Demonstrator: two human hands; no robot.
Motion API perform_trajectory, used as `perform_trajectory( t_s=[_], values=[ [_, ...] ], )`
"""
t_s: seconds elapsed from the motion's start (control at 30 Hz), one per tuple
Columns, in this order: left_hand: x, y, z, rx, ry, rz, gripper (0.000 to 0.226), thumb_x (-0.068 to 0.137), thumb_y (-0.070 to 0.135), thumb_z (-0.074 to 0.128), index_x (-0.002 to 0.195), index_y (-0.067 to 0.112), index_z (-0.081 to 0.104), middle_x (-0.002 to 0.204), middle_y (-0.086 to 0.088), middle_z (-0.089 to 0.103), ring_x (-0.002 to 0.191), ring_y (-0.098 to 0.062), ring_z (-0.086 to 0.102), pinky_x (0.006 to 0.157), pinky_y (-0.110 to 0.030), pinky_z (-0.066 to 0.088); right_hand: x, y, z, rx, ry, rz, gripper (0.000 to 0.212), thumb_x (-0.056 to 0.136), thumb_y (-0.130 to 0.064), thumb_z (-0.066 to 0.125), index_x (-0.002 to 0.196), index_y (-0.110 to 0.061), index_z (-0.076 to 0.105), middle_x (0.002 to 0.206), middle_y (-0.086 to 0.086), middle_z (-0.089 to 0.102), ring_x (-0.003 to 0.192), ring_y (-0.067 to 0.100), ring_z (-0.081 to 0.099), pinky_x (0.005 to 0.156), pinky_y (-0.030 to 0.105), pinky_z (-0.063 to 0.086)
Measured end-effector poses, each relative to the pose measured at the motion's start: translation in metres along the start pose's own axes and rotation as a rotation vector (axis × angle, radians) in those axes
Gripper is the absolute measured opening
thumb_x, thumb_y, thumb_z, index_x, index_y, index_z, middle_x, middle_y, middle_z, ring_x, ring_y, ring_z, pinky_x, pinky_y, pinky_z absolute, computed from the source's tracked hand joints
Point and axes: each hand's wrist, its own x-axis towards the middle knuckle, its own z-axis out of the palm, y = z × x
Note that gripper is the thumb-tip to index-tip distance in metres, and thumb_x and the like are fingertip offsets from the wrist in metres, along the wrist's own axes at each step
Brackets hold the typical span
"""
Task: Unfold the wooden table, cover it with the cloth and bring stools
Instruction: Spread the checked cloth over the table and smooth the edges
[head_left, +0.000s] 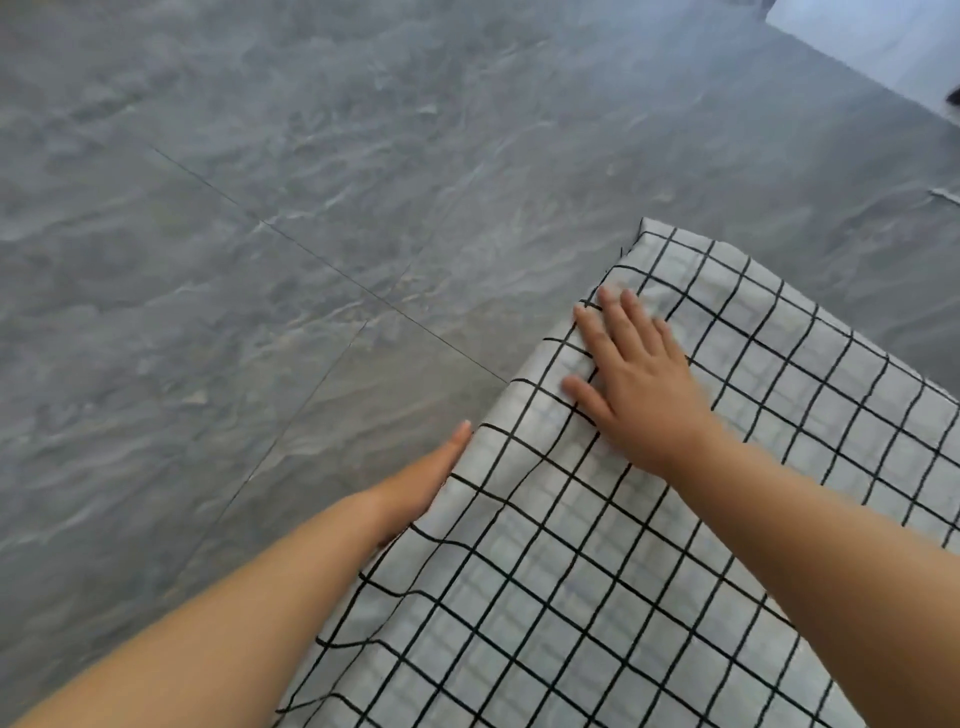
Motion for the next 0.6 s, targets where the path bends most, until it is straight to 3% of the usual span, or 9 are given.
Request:
perform_trajectory(
  t_s=[0.07,0.13,0.23,0.27,0.33,0.37,0.43,0.5,0.6],
  values=[
    [0.010,-0.004,0.002,-0.039,-0.032,-0.007,0.066,0.085,0.072,0.022,0.141,0.039,0.031,0.139,0.024,0.029,0.130,-0.002,0.027,0.110,-0.028,0.018,0.000,0.001,0.010,-0.004,0.033,0.005,0.072,0.089,-0.061,0.009,0.149,-0.022,0.000,0.157,0.002,-0.009,0.143,0.018,-0.016,0.116,0.038,-0.007],
    [0.015,-0.006,0.003,-0.032,-0.048,0.010,0.064,0.083,0.072,0.026,0.139,0.043,0.026,0.132,0.025,0.027,0.126,0.002,0.024,0.103,-0.022,0.019,0.000,0.002,0.017,-0.006,0.057,0.019,0.070,0.090,-0.060,0.011,0.150,-0.023,0.002,0.158,0.002,-0.006,0.144,0.017,-0.012,0.116,0.039,-0.007],
    [0.025,-0.001,0.006,0.027,0.004,0.042,0.047,0.097,0.049,0.032,0.140,0.032,0.031,0.126,0.016,0.036,0.122,-0.005,0.035,0.094,-0.017,0.025,0.003,-0.001,0.014,0.040,0.109,0.024,0.069,0.090,-0.060,0.017,0.149,-0.024,0.012,0.158,0.002,0.004,0.145,0.018,-0.004,0.115,0.038,-0.004],
    [0.024,0.005,0.006,0.071,0.052,0.040,0.039,0.099,0.041,0.034,0.134,0.026,0.041,0.122,0.012,0.045,0.111,-0.008,0.044,0.087,-0.014,0.031,0.005,0.001,0.009,0.083,0.140,0.030,0.068,0.090,-0.059,0.019,0.149,-0.024,0.016,0.158,0.002,0.010,0.144,0.018,0.002,0.114,0.037,0.000],
    [0.022,0.011,0.003,0.099,0.141,0.042,0.029,0.096,0.040,0.042,0.103,0.019,0.062,0.099,0.009,0.063,0.086,-0.011,0.057,0.067,-0.011,0.043,0.011,0.009,-0.003,0.169,0.238,0.072,0.064,0.092,-0.054,0.026,0.146,-0.021,0.024,0.155,0.004,0.018,0.142,0.021,0.012,0.114,0.038,0.008],
    [0.019,0.014,0.002,0.056,0.152,0.067,0.039,0.092,0.046,0.045,0.090,0.013,0.066,0.087,0.006,0.067,0.079,-0.013,0.061,0.062,-0.013,0.045,0.017,0.016,-0.009,0.185,0.291,0.116,0.062,0.094,-0.050,0.031,0.146,-0.019,0.025,0.155,0.006,0.019,0.142,0.023,0.013,0.114,0.038,0.009],
    [0.014,0.017,-0.002,0.051,0.158,0.142,0.059,0.080,0.061,0.047,0.076,0.004,0.063,0.067,0.002,0.063,0.063,-0.013,0.058,0.060,-0.020,0.043,0.031,0.036,-0.019,0.179,0.316,0.256,0.060,0.096,-0.042,0.037,0.147,-0.015,0.021,0.156,0.010,0.013,0.144,0.026,0.007,0.115,0.041,0.007],
    [0.010,0.019,-0.008,0.077,0.299,0.252,0.055,0.076,0.060,0.050,0.067,0.006,0.056,0.057,0.001,0.050,0.051,-0.007,0.045,0.051,-0.020,0.036,0.047,0.054,-0.025,0.146,0.242,0.401,0.064,0.096,-0.039,0.037,0.149,-0.013,0.013,0.157,0.012,0.007,0.144,0.027,0.002,0.116,0.043,0.005],
    [0.004,0.024,-0.023,0.095,0.581,0.374,0.046,0.083,0.048,0.058,0.054,0.014,0.046,0.050,0.008,0.041,0.046,-0.007,0.037,0.050,-0.027,0.032,0.062,0.071,-0.030,0.131,0.148,0.491,0.068,0.096,-0.044,0.036,0.149,-0.011,0.011,0.155,0.012,0.016,0.143,0.027,0.010,0.115,0.045,0.009]
  ],
)
